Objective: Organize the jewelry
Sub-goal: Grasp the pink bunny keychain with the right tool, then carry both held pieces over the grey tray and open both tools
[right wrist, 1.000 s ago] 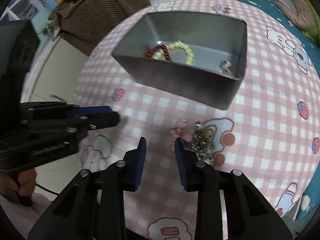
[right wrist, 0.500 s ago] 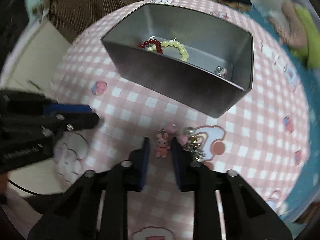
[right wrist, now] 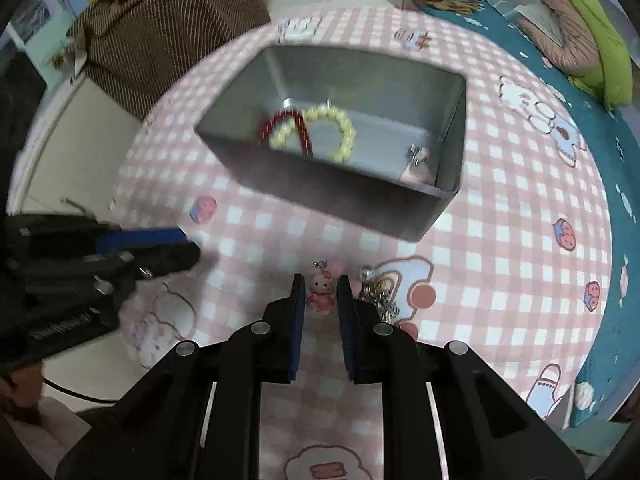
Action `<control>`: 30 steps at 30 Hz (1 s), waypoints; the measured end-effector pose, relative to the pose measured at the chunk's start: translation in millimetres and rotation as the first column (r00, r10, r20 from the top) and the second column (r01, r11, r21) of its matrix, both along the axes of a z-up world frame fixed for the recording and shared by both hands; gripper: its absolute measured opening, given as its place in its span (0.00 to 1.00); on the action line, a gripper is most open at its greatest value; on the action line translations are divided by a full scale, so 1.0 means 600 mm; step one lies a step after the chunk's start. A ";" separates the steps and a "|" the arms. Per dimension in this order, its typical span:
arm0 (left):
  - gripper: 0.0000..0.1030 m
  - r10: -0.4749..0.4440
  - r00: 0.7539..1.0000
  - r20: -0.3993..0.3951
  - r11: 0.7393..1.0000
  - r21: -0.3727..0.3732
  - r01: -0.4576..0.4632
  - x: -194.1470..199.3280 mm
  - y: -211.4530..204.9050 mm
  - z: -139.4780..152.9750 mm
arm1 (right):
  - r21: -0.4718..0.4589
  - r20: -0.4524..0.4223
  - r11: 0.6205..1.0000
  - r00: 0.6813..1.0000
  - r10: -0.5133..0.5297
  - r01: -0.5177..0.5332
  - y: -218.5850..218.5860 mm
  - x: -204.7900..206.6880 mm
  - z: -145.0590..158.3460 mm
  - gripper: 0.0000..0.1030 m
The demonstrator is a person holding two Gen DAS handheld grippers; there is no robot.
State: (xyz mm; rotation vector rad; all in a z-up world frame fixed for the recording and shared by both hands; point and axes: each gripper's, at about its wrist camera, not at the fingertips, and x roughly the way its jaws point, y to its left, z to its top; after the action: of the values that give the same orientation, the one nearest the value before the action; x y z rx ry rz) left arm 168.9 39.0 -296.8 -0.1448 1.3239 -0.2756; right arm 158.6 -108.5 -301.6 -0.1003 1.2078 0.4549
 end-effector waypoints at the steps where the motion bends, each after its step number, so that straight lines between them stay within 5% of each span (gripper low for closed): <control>1: 0.14 -0.004 1.000 0.009 1.000 -0.003 0.004 0.001 -0.002 0.004 | 0.010 0.011 1.000 1.000 -0.008 0.008 -0.003 0.001 0.010 0.14; 20: 0.14 -0.102 0.988 0.117 0.987 -0.110 0.115 0.089 -0.046 0.082 | 0.022 0.200 0.987 0.967 -0.157 0.156 -0.017 0.040 0.121 0.15; 30: 0.14 -0.080 0.994 0.075 0.991 -0.105 0.087 0.140 -0.064 0.065 | 0.028 0.181 0.992 0.976 -0.122 0.119 -0.027 0.084 0.113 0.15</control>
State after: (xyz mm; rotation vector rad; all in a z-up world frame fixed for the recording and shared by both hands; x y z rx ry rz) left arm 252.7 0.3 -258.0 -0.1697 1.2465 -0.4204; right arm 209.0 -124.7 -233.9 -0.0524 1.0232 0.3414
